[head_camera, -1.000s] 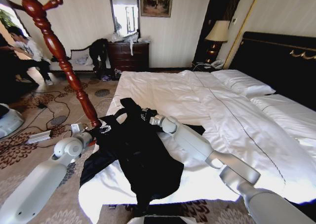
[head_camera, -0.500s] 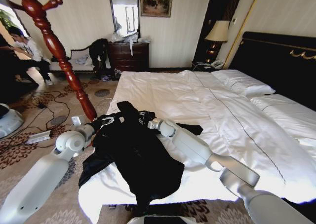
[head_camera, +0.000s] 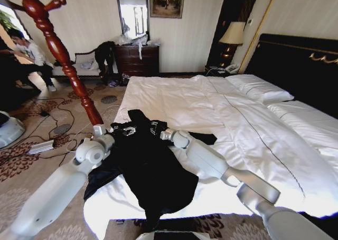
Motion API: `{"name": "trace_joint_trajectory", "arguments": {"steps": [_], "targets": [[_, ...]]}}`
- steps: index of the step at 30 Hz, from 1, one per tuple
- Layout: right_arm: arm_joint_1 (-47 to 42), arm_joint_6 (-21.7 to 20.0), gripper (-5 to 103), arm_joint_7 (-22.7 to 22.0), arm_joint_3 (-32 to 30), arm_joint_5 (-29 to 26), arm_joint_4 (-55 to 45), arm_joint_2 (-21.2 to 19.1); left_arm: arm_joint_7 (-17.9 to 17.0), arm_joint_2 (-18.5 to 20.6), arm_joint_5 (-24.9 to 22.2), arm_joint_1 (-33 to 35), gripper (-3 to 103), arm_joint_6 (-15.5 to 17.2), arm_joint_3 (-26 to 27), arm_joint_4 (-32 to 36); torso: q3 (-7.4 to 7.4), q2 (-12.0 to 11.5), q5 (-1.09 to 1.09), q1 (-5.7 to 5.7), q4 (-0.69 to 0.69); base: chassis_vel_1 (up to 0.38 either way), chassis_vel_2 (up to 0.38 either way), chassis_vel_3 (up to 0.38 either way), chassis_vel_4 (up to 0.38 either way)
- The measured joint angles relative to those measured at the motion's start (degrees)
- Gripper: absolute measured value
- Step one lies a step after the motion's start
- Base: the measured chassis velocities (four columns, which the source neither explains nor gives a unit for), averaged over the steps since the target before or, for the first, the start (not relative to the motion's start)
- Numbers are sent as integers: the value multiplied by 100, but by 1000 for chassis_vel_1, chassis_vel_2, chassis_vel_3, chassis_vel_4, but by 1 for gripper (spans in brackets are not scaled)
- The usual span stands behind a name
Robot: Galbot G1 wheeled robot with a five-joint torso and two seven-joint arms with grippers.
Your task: Pick up the clothes from the bed and hang them on the clothes hanger.
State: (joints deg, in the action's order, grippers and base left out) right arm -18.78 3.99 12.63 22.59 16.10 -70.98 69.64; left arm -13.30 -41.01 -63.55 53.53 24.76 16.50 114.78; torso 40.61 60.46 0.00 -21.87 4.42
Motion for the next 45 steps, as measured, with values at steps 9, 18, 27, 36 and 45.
{"name": "trace_joint_trajectory", "arguments": {"steps": [9, 18, 27, 36, 45], "targets": [[-83, 10, 19, -30, -287, -5, -17, -356, -446, -181, 214, 466, 100, -164, -75, 330, 0, 0, 0, 0, 5, 0, 0, 0, 0], [-86, 30, 19, -122, -233, -66, -6, -339, -997, -828, 344, 263, 99, -215, -498, -126, 0, 0, 0, 0, 7, 0, 0, 0, 0], [-51, 26, 19, -166, -126, -173, -56, -247, -1118, -1266, 299, -49, 88, -214, -812, -544, 1, 0, 0, -1, 6, 0, 0, 0, 0], [-27, 17, 19, -165, -146, -241, -92, -334, -1115, -1268, 174, 59, 55, -328, -738, -437, 1, 0, 0, 0, 5, 0, 0, 0, 0], [7, 16, 19, -158, -155, -283, -100, -392, -1121, -1267, 12, 68, 23, -388, -567, -462, 1, 0, 0, 0, 5, 0, 0, 0, 0]]}}
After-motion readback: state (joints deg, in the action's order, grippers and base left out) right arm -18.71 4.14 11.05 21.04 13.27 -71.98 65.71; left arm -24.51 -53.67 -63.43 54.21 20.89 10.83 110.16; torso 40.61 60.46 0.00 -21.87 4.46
